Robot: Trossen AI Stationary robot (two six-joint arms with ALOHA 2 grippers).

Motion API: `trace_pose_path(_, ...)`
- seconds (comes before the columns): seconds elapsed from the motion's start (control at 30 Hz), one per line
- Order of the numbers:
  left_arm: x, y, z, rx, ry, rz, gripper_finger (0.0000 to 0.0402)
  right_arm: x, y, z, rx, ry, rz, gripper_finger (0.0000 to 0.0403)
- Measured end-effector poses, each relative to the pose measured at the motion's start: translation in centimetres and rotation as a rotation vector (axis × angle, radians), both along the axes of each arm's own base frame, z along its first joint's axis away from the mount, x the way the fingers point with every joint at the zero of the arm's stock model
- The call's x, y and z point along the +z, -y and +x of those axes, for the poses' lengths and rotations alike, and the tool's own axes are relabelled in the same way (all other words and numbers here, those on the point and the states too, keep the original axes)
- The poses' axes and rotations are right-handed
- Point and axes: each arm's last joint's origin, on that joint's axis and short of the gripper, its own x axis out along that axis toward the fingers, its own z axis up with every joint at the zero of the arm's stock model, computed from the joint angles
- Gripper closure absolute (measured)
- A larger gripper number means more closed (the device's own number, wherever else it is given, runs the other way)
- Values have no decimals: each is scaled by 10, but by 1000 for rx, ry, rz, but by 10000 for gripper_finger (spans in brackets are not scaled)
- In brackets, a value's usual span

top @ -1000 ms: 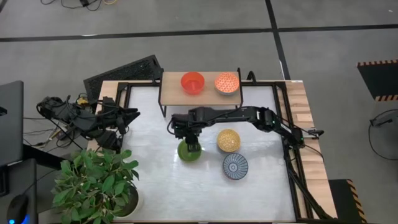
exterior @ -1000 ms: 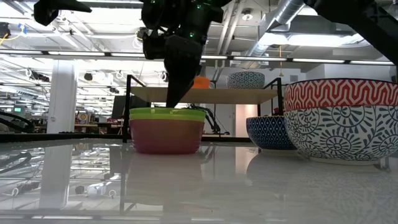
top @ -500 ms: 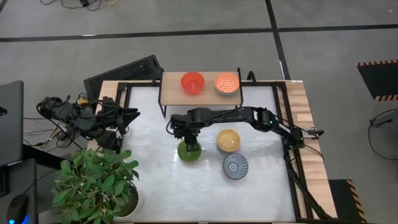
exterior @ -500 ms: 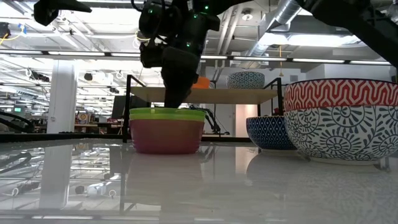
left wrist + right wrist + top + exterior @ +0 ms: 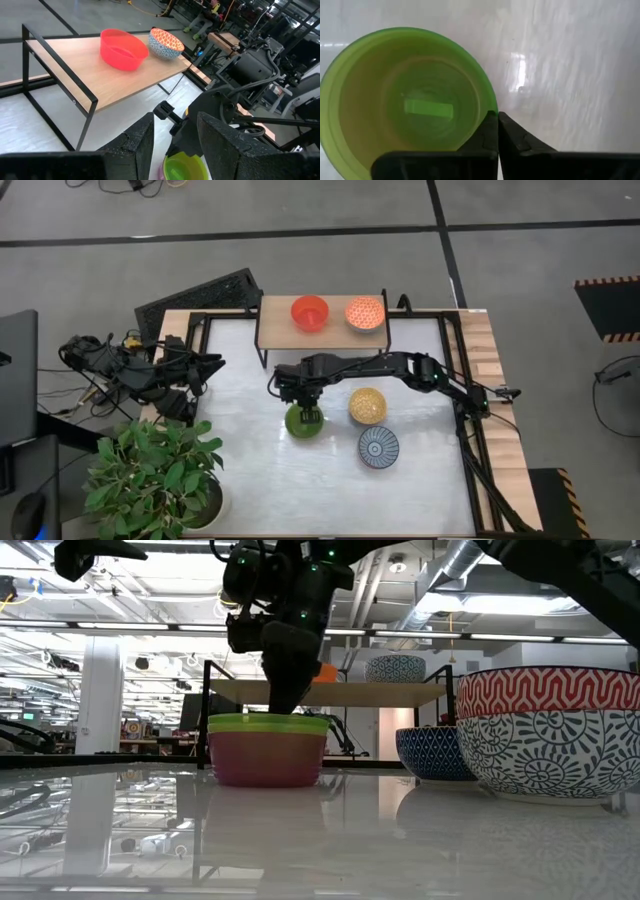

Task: Place and stack bowls onto a shelf
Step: Stack the green bowl on top of the orange bowl on the shelf

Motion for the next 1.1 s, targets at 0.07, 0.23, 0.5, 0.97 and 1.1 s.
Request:
trace_pose_path(0.07, 0, 0, 0, 0, 0, 0, 266, 0, 1, -1, -3, -13, 2, 383)
trace_pose_path(0.23, 0, 0, 0, 0, 0, 0, 266, 0, 1, -2, -5, -23, 3, 386)
trace_pose_path(0.5, 0, 0, 0, 0, 0, 0, 266, 22, -1, -5, -23, -29, 49, 386)
trace_pose_path(0.97, -2, 0, -1, 0, -17, 8, 266, 40, 7, -1, -53, 42, 264, 386)
trace_pose_path(1.1, -2, 0, -1, 0, -18, 9, 266, 40, 6, -4, -65, 11, 271, 386)
